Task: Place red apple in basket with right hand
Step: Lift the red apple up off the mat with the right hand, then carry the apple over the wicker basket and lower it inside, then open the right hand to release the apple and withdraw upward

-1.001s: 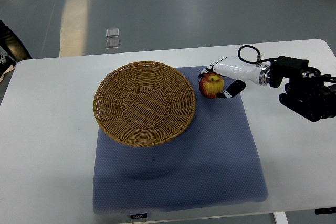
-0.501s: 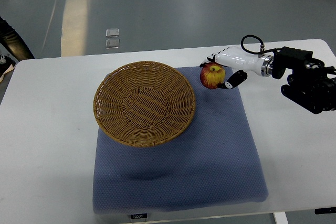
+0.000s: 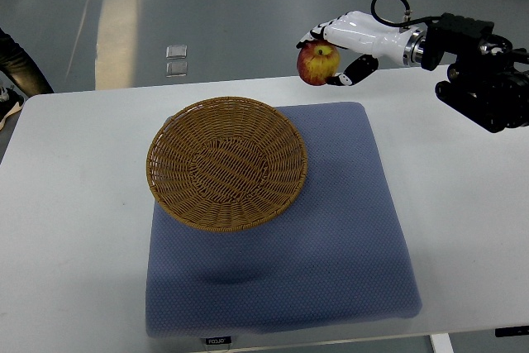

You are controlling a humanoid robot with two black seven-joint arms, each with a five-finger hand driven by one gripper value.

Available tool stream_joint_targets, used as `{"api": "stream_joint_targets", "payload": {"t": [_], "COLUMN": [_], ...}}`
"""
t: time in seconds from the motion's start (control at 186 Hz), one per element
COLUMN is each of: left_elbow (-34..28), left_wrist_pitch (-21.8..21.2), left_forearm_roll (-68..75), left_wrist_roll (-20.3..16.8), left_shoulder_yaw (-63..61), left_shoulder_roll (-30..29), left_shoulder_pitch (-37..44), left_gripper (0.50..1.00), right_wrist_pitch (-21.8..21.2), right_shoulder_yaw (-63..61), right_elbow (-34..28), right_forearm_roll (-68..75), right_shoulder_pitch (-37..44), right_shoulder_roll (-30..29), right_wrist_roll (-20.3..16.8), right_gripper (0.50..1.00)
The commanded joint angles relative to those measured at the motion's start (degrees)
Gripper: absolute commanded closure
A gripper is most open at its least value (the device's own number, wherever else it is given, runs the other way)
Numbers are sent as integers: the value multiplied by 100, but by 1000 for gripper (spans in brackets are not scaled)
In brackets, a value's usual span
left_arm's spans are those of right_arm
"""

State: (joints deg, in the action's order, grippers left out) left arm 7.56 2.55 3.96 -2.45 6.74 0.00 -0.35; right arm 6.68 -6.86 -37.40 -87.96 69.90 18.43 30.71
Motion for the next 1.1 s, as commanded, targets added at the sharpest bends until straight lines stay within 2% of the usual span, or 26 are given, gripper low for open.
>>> {"api": "stream_joint_targets", "payload": {"t": [0.0,0.108,0.323,0.538,0.85,0.931,1.093], "left_elbow": [0,0,0,0,0,0,0], "left_wrist_pitch": [0,0,0,0,0,0,0], "left_forearm_roll": [0,0,0,0,0,0,0], "left_wrist_roll": [-1,7,7,-1,-1,-1,-1], "left_shoulder_yaw": [-6,-6,-6,-6,-6,-6,-6], "left_shoulder_roll": [0,0,0,0,0,0,0], "left_shoulder_pitch": [0,0,0,0,0,0,0], "left_gripper": [500,500,500,500,500,500,500], "right_wrist_pitch": [-17,-17,-17,-105,-96,-70,-52], "right_shoulder_yaw": [10,10,80,106,97,97,89], "right_elbow": [-311,-575,-584,-566,-540,-540,-531], "right_forearm_roll": [6,6,-2,-55,-55,-46,-29], "right_shoulder_pitch": [59,41,-64,-512,-688,-723,-732], "right_shoulder_roll": [-41,-287,-806,-1193,-1289,-1298,-1298], "right_wrist_roll": [5,5,5,-39,-39,-39,-39], "right_gripper": [803,801,791,781,748,713,685]}}
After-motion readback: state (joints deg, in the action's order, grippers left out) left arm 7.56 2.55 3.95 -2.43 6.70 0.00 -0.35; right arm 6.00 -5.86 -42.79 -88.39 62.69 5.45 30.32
